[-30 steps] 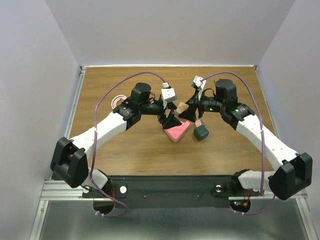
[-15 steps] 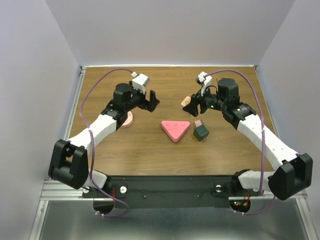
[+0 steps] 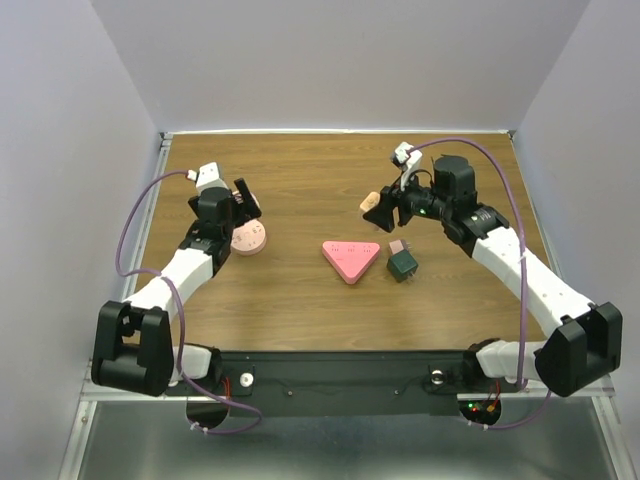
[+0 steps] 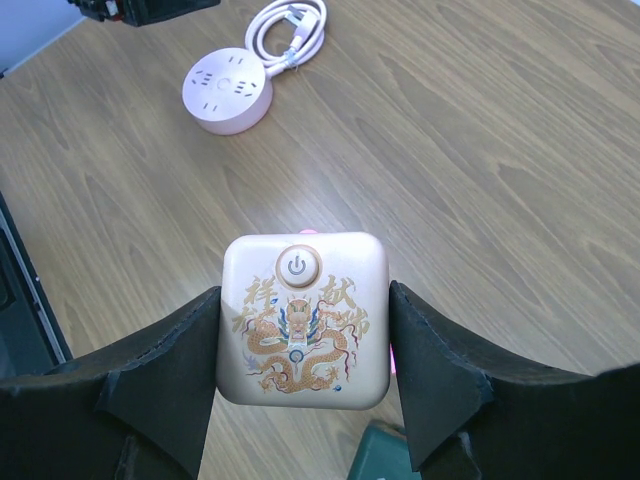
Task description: Insert the plug
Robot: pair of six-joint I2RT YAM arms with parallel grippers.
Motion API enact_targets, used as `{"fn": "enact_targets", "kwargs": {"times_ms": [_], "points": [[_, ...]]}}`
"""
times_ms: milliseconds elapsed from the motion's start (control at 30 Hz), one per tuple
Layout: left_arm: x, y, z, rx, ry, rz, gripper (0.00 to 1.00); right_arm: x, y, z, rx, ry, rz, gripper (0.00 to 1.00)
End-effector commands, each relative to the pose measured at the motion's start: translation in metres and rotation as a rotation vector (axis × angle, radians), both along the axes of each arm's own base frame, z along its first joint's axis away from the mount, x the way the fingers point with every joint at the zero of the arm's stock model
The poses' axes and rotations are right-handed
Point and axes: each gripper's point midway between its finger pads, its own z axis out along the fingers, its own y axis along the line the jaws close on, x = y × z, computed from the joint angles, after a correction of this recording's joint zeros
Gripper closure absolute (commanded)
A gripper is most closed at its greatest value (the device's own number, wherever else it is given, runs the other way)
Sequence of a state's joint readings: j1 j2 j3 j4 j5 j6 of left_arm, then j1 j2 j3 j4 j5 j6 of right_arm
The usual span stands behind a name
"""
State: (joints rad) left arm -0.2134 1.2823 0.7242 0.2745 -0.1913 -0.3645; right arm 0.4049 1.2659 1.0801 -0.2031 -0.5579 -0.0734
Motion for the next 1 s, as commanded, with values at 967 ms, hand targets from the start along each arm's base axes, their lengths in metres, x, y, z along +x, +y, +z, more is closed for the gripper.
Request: {"fn": "enact_targets", "kwargs": {"times_ms": [967], "points": [[0.044,0.055,-0.075,-0.053,0.198,0.191,0.11,-0.001,0.01,0.033,0.077,-0.104,0.065,1.0]]}}
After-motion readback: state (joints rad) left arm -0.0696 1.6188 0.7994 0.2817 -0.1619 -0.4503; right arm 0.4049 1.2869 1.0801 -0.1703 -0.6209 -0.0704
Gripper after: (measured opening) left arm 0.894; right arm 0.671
